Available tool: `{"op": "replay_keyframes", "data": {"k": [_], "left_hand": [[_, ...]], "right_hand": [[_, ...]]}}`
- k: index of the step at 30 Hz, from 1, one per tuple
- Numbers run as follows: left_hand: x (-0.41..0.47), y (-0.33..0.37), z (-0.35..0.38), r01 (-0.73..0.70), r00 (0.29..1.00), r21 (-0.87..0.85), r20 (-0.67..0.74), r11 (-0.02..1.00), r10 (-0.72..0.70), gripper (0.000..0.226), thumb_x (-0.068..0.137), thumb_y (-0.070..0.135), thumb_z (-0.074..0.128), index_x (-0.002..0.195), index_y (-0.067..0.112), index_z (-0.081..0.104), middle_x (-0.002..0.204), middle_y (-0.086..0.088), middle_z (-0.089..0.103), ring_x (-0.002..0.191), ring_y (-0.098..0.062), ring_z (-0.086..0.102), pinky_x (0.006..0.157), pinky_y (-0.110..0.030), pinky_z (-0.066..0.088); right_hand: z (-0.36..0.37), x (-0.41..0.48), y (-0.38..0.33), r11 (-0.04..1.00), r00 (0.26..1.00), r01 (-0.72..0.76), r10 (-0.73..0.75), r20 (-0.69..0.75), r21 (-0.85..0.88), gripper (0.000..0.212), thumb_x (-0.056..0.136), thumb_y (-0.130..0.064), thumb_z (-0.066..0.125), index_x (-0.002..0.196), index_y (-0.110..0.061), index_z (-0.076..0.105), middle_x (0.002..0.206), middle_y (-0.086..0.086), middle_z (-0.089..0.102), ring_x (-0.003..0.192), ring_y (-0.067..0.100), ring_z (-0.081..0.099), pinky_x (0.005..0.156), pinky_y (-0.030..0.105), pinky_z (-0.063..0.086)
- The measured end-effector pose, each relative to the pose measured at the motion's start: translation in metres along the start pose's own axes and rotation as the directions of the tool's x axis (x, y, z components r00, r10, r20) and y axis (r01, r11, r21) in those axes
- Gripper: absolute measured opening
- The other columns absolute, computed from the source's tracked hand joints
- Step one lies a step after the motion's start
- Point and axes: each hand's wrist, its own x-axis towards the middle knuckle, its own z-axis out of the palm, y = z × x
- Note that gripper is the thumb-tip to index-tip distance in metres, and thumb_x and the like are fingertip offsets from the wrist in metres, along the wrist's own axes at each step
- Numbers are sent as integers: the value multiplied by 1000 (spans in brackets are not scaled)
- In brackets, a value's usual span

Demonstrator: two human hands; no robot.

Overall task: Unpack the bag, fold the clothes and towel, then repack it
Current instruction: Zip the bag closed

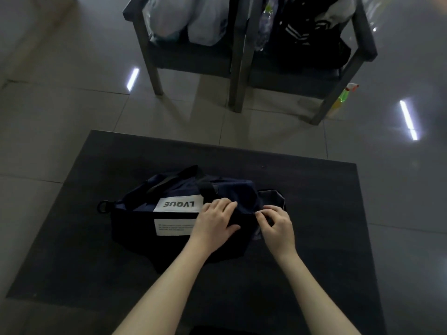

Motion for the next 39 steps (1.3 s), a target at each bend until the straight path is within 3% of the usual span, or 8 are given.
{"op": "replay_keyframes", "data": {"k": [3,8,12,15,19,24,30,39], "left_hand": [[8,25,12,110,992,13,67,994,-110,74,90,58,46,149,18,25,151,0,30,140,-21,25,113,-36,21],[9,54,36,292,953,67,61,954,-296,83,87,64,46,149,13,23,155,-6,22,145,-28,13,117,-46,9],[11,70,60,395,915,83,-117,915,-385,86,60,63,76,122,5,61,129,-12,57,126,-35,50,102,-57,39],[19,84,81,467,862,50,-251,883,-442,69,56,48,85,107,6,68,119,-13,63,117,-37,57,97,-58,43],[21,93,103,502,802,-31,-356,864,-479,42,66,27,84,100,9,69,116,-10,66,118,-37,56,94,-60,43],[11,94,110,487,733,-252,-402,836,-548,29,79,18,74,106,8,67,114,-6,67,120,-32,56,94,-57,46],[0,93,109,430,745,-414,-339,802,-575,23,90,22,60,111,12,62,113,-2,65,121,-23,53,98,-48,45],[-17,100,110,446,744,-430,-309,785,-592,23,91,24,59,110,12,62,111,-1,62,112,-20,55,93,-45,47]], "right_hand": [[-11,1,13,991,998,-46,51,-38,123,21,95,-22,54,105,-11,68,105,-2,62,96,6,55,76,7,38],[-17,20,66,959,963,-270,270,16,85,29,98,-24,47,118,-9,62,110,4,63,102,18,57,80,27,44],[-5,42,112,891,875,-453,444,196,6,37,98,-26,48,130,-8,50,123,10,57,102,22,53,79,30,40],[8,51,146,861,811,-504,499,306,-70,45,97,-27,49,137,-8,41,129,11,51,99,22,51,76,31,40],[31,51,183,866,785,-482,495,372,-135,54,95,-27,53,140,-5,34,133,14,48,114,29,50,77,30,40],[50,58,195,832,786,-554,529,320,-15,53,93,-28,58,136,-3,40,132,18,47,114,35,52,84,37,45],[54,68,196,797,783,-600,603,154,-70,48,94,-27,56,135,-6,45,139,20,34,123,38,41,98,43,39],[30,45,194,842,839,-519,469,275,147,24,97,-16,49,115,0,54,102,13,59,81,20,53,62,30,42]]}}
